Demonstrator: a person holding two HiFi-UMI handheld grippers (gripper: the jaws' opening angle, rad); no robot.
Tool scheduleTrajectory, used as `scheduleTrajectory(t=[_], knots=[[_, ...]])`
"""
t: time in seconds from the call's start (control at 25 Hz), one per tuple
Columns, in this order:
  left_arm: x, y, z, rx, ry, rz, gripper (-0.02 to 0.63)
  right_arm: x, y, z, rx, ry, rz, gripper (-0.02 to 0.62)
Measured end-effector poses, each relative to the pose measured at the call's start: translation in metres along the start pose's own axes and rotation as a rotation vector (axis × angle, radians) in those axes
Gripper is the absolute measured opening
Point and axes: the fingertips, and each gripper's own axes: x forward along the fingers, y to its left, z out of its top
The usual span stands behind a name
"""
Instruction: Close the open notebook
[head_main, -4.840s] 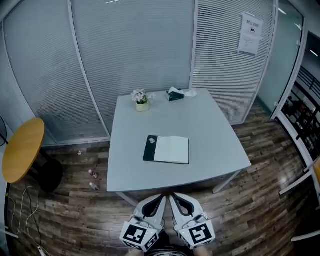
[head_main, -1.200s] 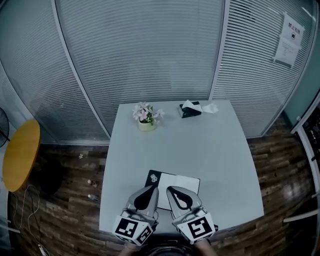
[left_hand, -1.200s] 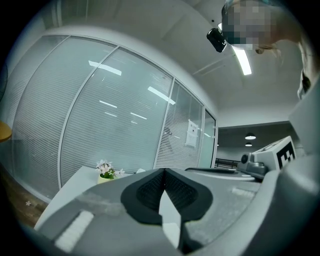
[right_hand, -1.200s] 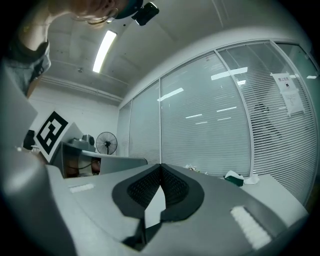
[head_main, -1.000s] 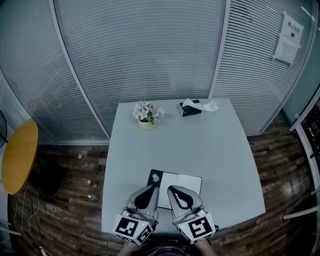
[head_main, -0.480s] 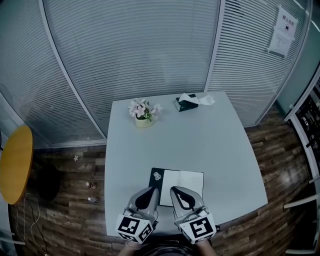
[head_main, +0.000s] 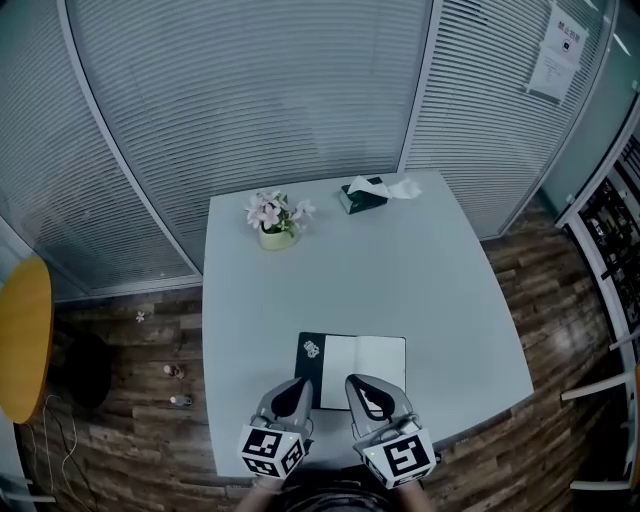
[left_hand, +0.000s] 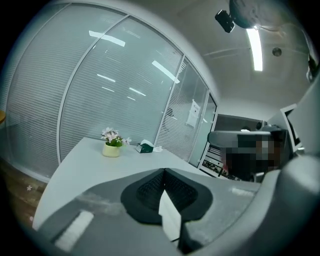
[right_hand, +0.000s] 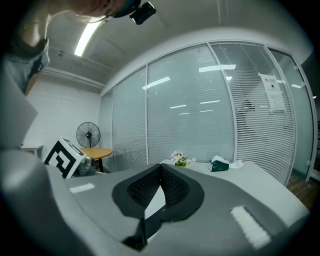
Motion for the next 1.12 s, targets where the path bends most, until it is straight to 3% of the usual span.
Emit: scheduleTrajectory(t=[0.76,1.04,1.12], knots=[[0.027,0.050,-0.120,0.017,0.270,0.046,0.003,-0.005,-0.018,-0.026,0.026,0.090,-0.122,0.003],[0.033,0.070,-0.153,-0.060,0.367,0.076,0.022,-0.002,-0.019,-0.032,0.034,0.110,-0.126,0.003],[0.035,0.076,-0.160,-0.083,0.392,0.091,0.063,-0.003,-0.021,-0.034,0.040,0.111,-0.131,0.003]])
